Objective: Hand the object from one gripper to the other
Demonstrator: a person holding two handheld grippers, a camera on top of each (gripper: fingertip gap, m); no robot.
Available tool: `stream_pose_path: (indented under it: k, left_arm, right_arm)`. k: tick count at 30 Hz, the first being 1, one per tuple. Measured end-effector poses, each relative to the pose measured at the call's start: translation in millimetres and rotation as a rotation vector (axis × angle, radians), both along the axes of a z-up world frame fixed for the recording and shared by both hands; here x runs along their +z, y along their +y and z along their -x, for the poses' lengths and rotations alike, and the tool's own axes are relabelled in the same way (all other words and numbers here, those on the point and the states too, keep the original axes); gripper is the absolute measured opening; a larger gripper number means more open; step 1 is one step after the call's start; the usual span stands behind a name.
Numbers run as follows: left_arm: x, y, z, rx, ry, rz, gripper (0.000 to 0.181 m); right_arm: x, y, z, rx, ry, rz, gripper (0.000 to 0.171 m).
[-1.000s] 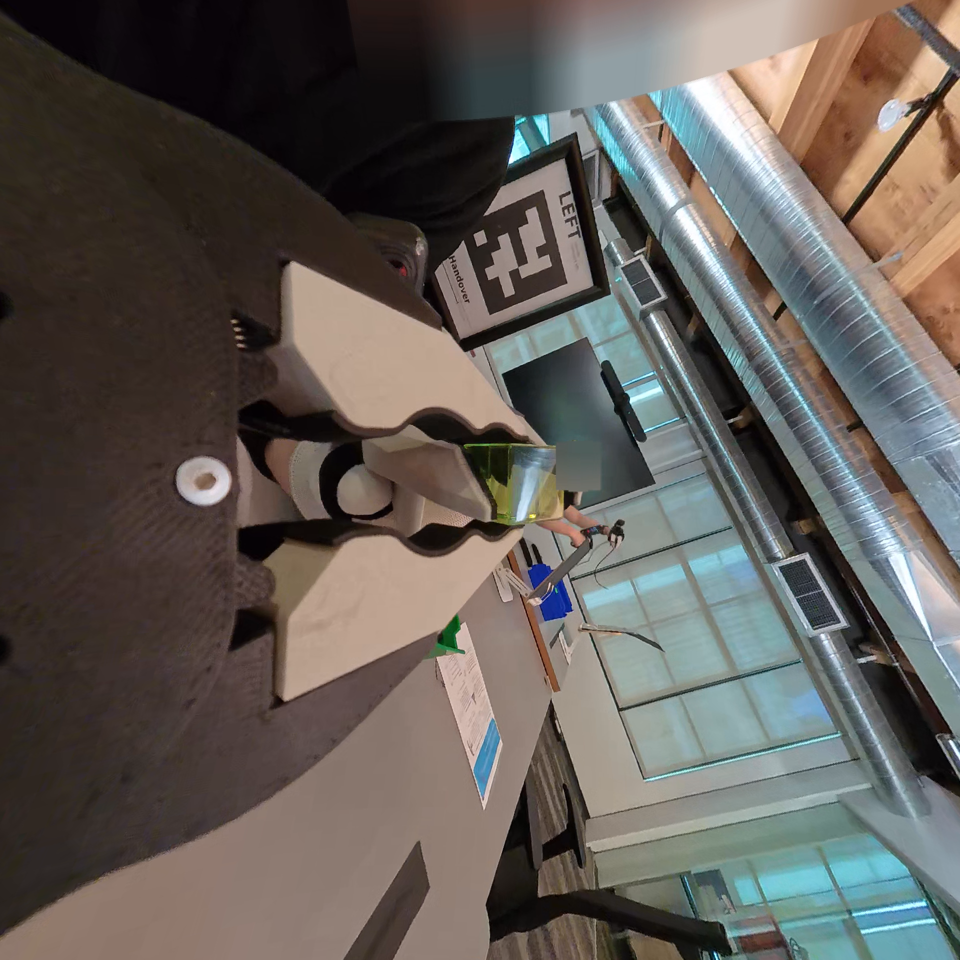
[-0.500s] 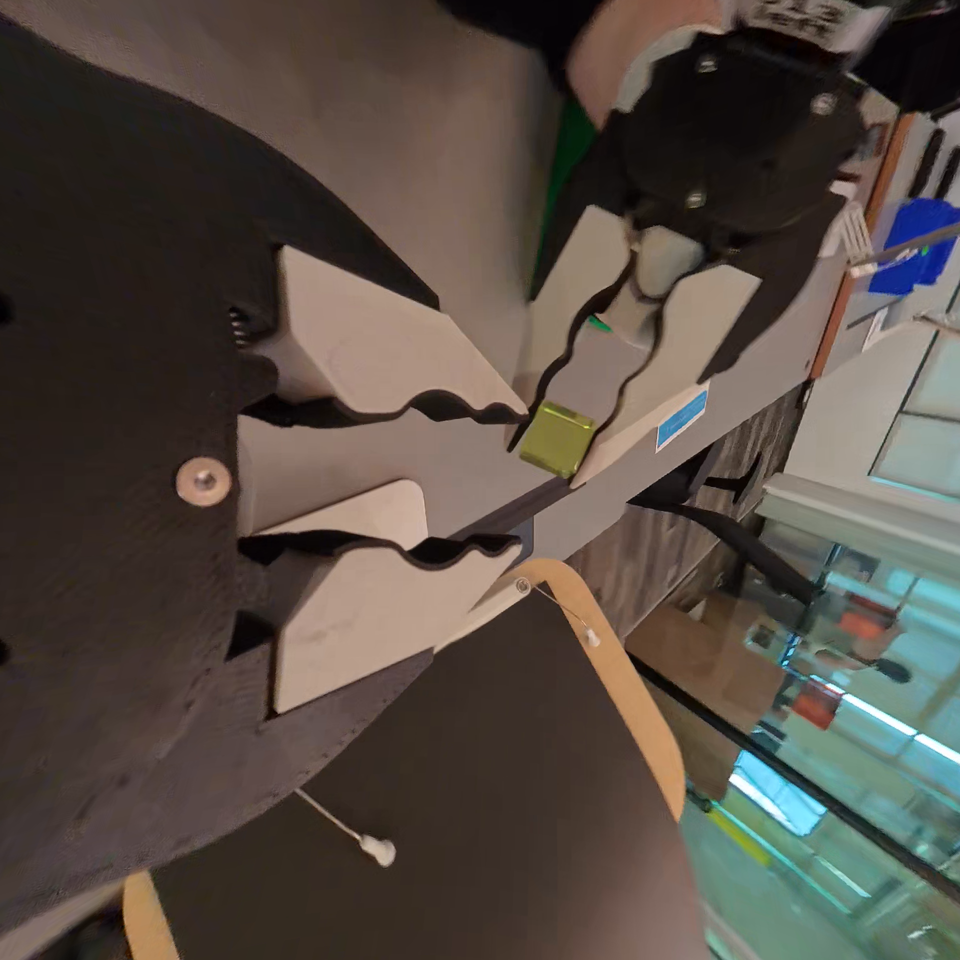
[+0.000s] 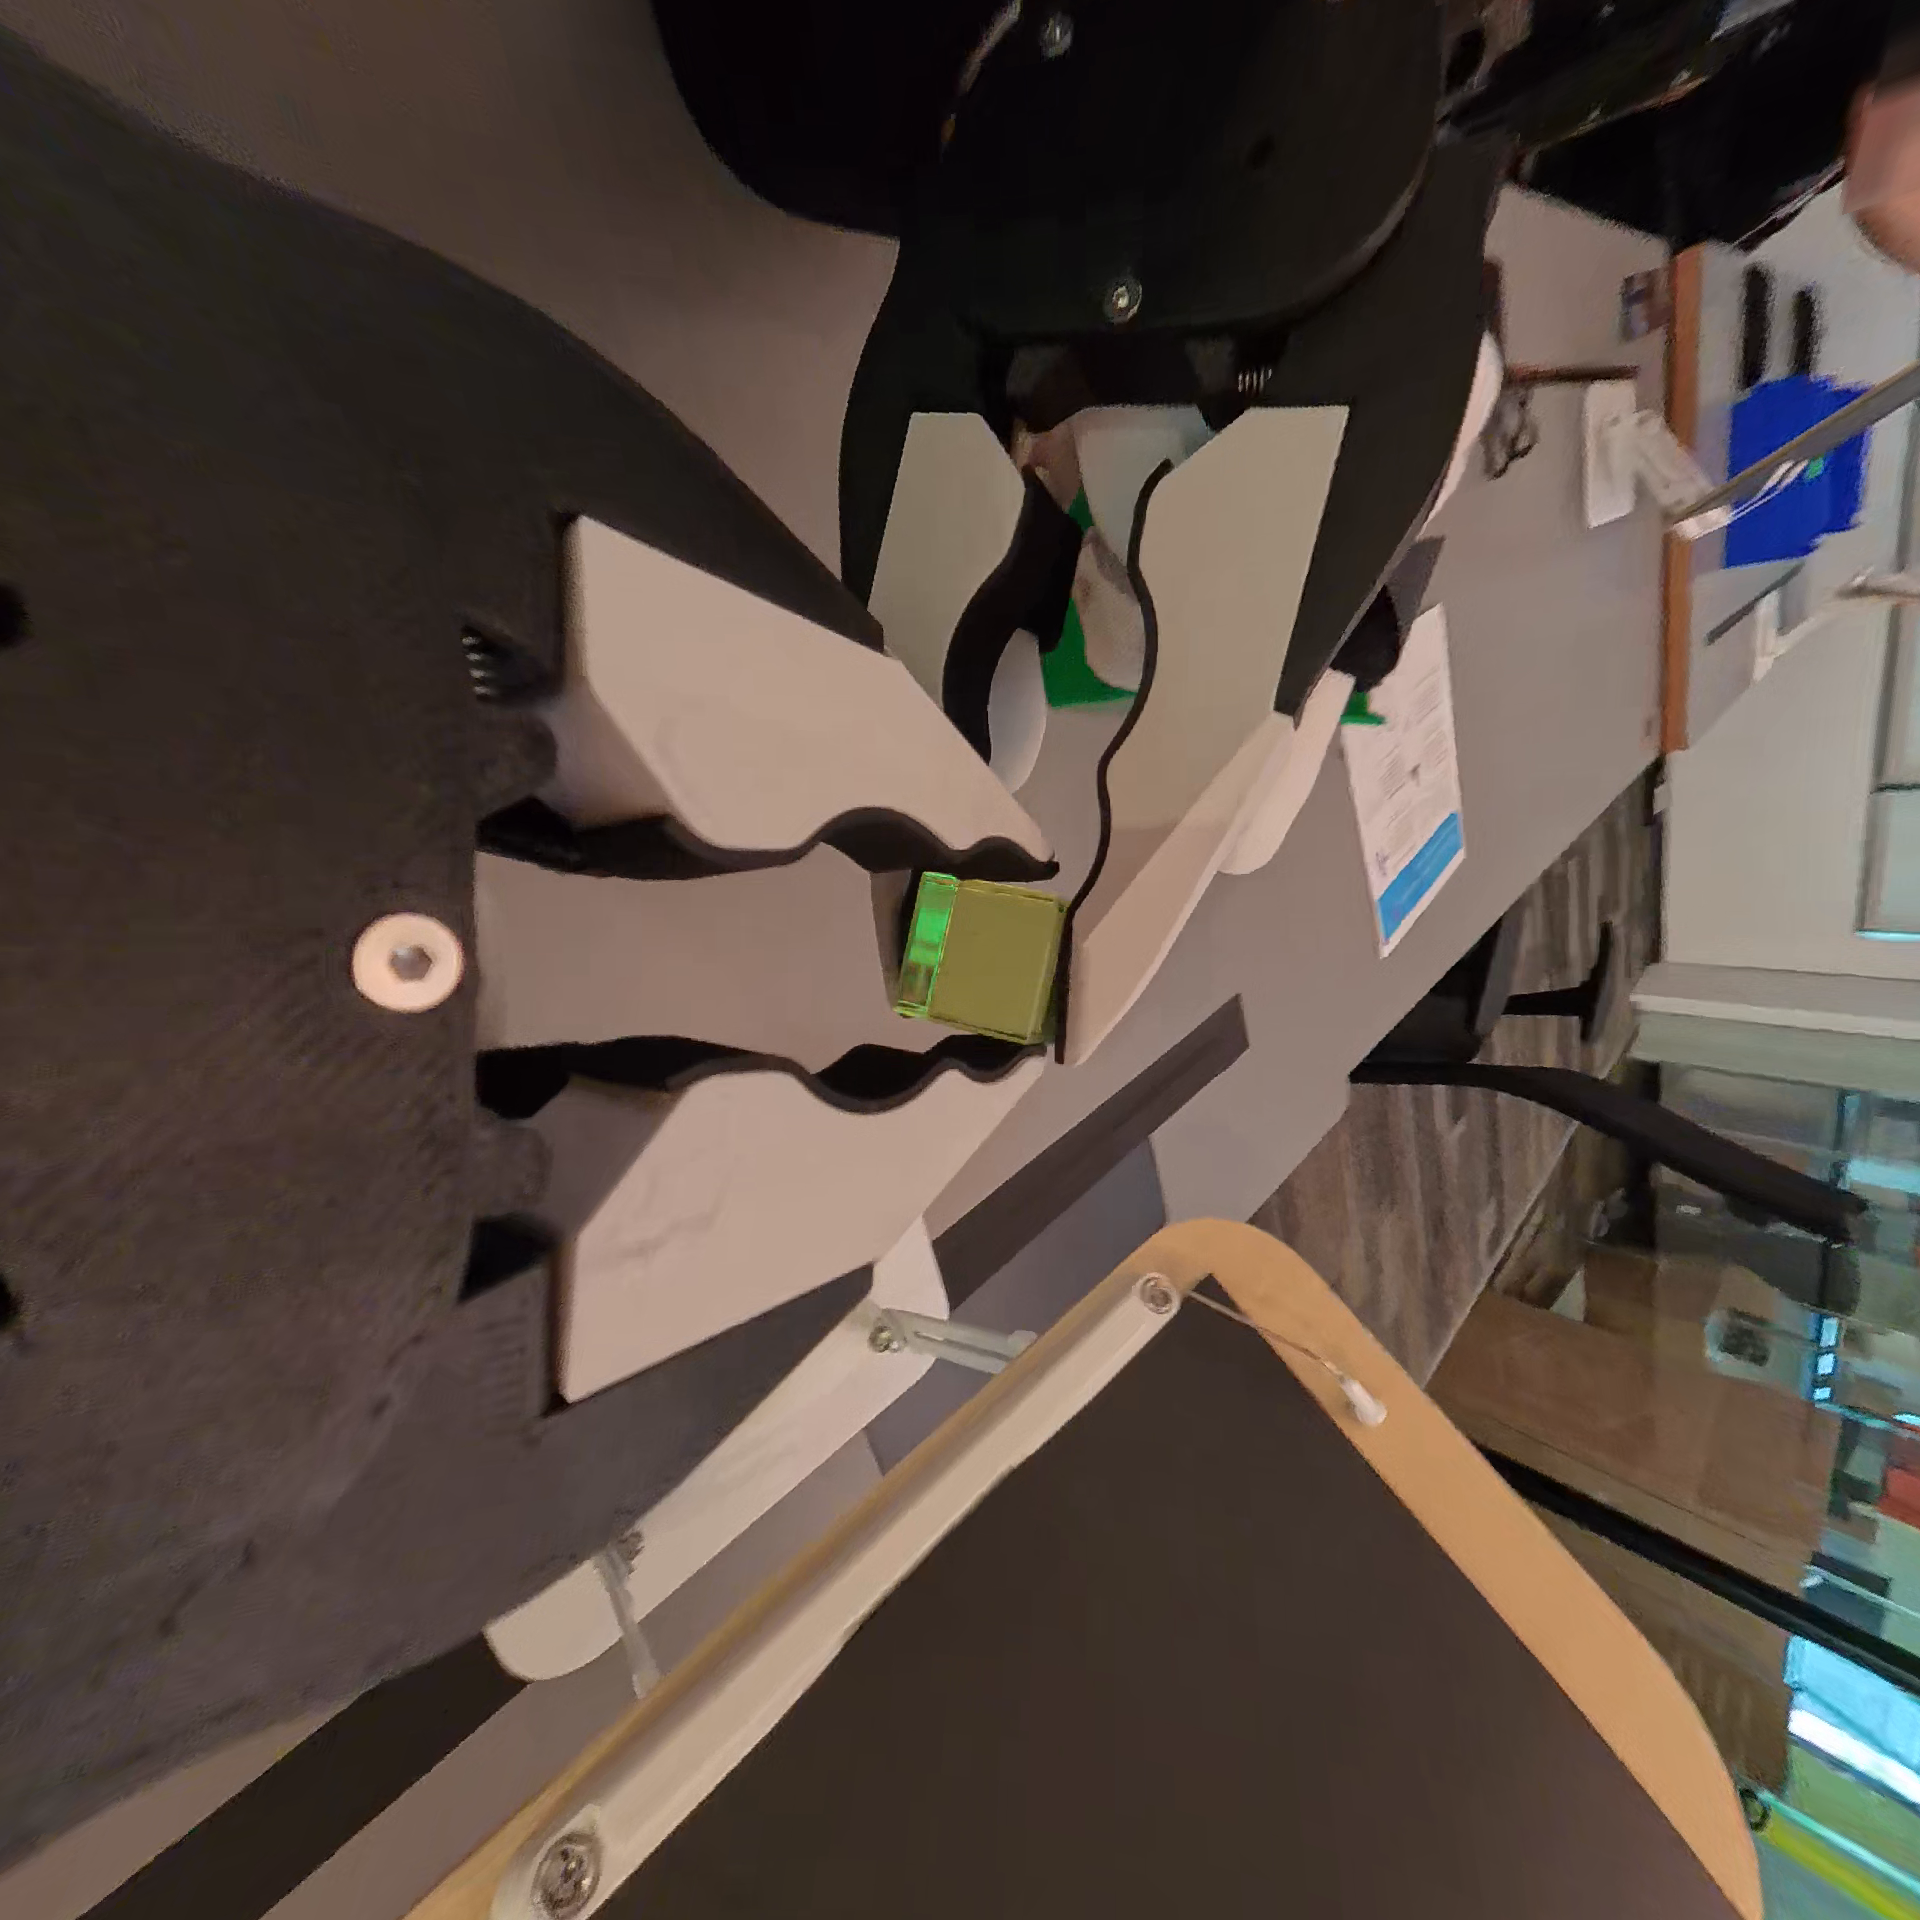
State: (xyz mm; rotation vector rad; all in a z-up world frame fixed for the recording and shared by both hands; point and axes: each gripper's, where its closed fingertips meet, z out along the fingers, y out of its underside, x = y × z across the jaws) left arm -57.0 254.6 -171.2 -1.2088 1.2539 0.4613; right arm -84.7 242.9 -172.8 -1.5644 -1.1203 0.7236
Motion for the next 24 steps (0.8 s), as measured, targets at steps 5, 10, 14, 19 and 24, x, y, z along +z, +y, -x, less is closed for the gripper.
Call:
stream_pose_path:
  k: [5, 10, 14, 19, 24]
  left_arm:
    - [21, -6, 1, -0.103, -0.315, 0.173, 0.064]
    - [49, -38, -9, -0.39, -0.472, 0.114, 0.07]
    - [49, -63, -21, -0.643, -0.698, 0.48, 0.053]
    - [41, -102, -31, -0.995, -0.894, 1.192, 0.063]
    - [27, -105, -49, -1.064, -0.996, 1.475, 0.063]
  right_arm:
    - [31, -14, -11, 0.169, 0.222, 0.038, 0.026]
    - [70, -56, -41, 0.62, 0.599, 0.218, 0.026]
    - [64, -94, -58, 0.867, 0.602, 0.145, 0.026]
    - [45, -116, -55, 0.878, 0.385, -0.02, 0.026]
    - [22, -111, -57, 0.758, 0.108, -0.187, 0.026]
